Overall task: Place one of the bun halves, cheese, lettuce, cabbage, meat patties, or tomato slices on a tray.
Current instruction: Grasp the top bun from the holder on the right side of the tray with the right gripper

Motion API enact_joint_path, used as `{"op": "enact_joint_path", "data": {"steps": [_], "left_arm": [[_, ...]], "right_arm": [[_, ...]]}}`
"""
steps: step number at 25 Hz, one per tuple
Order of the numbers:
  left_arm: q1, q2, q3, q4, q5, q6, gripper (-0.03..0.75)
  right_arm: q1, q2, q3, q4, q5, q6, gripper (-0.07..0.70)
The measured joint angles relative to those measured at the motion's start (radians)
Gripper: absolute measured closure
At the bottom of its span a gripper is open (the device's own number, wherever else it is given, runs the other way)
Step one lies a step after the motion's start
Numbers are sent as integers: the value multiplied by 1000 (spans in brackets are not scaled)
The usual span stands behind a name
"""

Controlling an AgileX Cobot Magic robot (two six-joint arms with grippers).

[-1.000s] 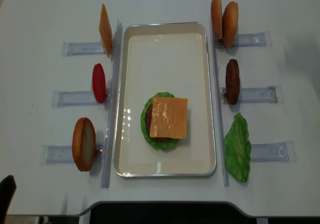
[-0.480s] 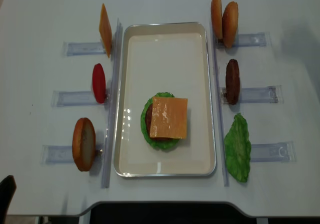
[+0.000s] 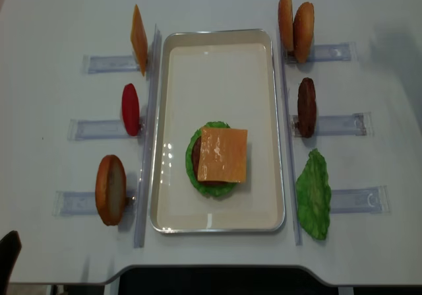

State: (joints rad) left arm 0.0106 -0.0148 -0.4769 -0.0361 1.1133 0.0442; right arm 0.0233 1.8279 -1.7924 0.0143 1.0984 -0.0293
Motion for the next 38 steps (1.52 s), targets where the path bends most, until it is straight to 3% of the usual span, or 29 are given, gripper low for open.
{"op": "enact_joint_path", "data": {"steps": [6, 21, 30, 38], "left_arm": [[0, 0, 0, 0, 0, 0, 324], [0, 0, 0, 0, 0, 0, 324], [0, 0, 0, 0, 0, 0, 324], [0, 0, 0, 0, 0, 0, 324]], "right_arm": [[63, 0, 0, 6, -4, 67, 184], [318, 64, -5, 7, -134, 196, 184], [345, 93, -9, 7, -200, 241, 184], [345, 100, -9, 6, -210, 250, 184]]}}
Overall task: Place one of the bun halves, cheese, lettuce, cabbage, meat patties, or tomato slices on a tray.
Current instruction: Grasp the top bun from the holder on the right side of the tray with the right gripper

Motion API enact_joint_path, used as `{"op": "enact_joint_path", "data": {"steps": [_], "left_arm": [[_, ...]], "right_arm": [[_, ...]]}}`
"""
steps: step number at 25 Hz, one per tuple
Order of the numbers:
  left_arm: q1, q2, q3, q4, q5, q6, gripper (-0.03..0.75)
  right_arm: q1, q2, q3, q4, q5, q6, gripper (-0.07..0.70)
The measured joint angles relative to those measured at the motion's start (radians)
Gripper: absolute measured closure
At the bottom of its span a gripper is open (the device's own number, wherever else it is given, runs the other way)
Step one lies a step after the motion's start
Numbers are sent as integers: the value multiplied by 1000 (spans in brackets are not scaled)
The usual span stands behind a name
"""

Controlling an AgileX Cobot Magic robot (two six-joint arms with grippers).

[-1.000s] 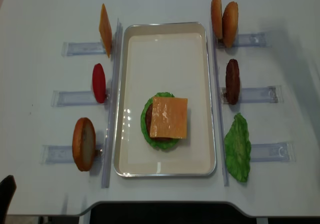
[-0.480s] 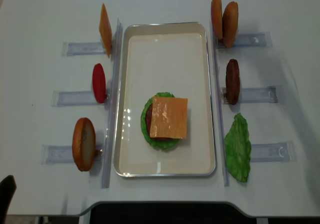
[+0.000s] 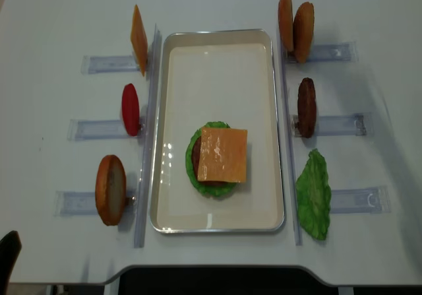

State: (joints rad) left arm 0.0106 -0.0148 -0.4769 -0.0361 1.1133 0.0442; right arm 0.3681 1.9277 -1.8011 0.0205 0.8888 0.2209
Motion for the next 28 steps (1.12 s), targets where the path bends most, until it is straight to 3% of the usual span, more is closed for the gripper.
{"op": "enact_joint_path", "data": {"steps": [28], "left_arm": [[0, 0, 0, 0, 0, 0, 324]], "right_arm": [[27, 130, 0, -20, -10, 3, 183]]}}
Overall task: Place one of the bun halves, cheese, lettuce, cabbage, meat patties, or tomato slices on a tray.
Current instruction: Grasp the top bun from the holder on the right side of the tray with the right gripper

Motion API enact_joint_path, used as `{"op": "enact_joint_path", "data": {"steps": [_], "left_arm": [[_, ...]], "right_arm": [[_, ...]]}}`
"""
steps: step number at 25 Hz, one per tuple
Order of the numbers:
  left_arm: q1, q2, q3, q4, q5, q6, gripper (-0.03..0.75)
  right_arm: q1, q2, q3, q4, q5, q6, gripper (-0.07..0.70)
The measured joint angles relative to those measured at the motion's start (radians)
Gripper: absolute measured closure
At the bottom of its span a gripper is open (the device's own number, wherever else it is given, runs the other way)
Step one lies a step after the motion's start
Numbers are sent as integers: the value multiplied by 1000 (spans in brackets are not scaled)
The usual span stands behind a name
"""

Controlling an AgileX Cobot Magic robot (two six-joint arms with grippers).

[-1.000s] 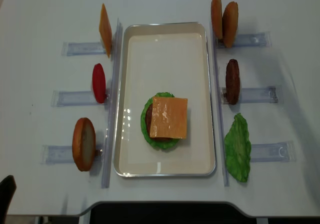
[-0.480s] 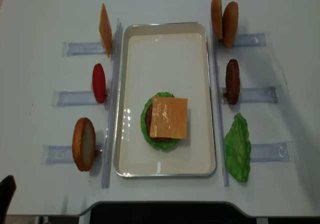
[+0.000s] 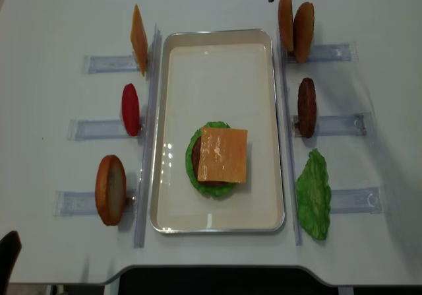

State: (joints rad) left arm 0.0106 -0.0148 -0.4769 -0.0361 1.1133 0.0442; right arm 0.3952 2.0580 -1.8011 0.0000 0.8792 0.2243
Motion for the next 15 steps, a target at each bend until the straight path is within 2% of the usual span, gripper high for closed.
{"op": "enact_joint_path", "data": {"steps": [6, 15], "left_arm": [[0, 0, 0, 0, 0, 0, 324], [0, 0, 0, 0, 0, 0, 324]], "right_arm": [[0, 10, 0, -8, -36, 0, 183], [0, 10, 0, -8, -46, 1, 183]]}}
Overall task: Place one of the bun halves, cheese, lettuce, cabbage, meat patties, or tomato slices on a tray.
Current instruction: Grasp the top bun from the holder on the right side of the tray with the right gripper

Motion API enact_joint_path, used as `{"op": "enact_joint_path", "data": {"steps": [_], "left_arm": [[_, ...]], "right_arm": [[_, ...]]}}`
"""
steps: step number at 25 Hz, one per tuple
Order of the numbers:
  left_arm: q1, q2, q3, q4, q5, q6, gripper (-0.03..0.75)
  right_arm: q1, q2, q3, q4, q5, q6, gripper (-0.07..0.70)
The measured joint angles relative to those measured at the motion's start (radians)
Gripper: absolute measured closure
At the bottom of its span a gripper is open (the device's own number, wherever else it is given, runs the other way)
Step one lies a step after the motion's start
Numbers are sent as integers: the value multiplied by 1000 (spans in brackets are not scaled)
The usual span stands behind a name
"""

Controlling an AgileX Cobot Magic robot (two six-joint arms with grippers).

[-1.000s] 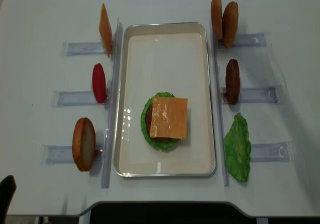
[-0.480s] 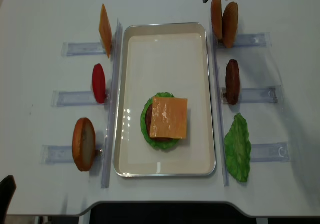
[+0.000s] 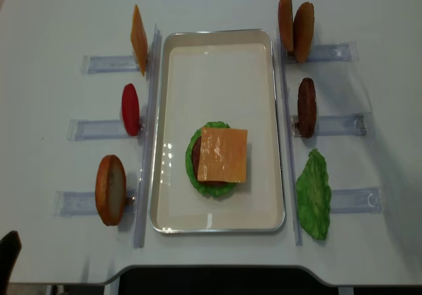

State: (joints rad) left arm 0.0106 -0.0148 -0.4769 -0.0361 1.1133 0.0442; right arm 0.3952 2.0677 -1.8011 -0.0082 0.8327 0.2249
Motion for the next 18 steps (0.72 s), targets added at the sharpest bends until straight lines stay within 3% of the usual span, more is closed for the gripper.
{"op": "enact_joint_path", "data": {"steps": [13, 18], "left_arm": [[0, 0, 0, 0, 0, 0, 324], [0, 0, 0, 0, 0, 0, 324]], "right_arm": [[0, 41, 0, 0, 15, 0, 183], [0, 43, 0, 0, -5, 0, 190]]}}
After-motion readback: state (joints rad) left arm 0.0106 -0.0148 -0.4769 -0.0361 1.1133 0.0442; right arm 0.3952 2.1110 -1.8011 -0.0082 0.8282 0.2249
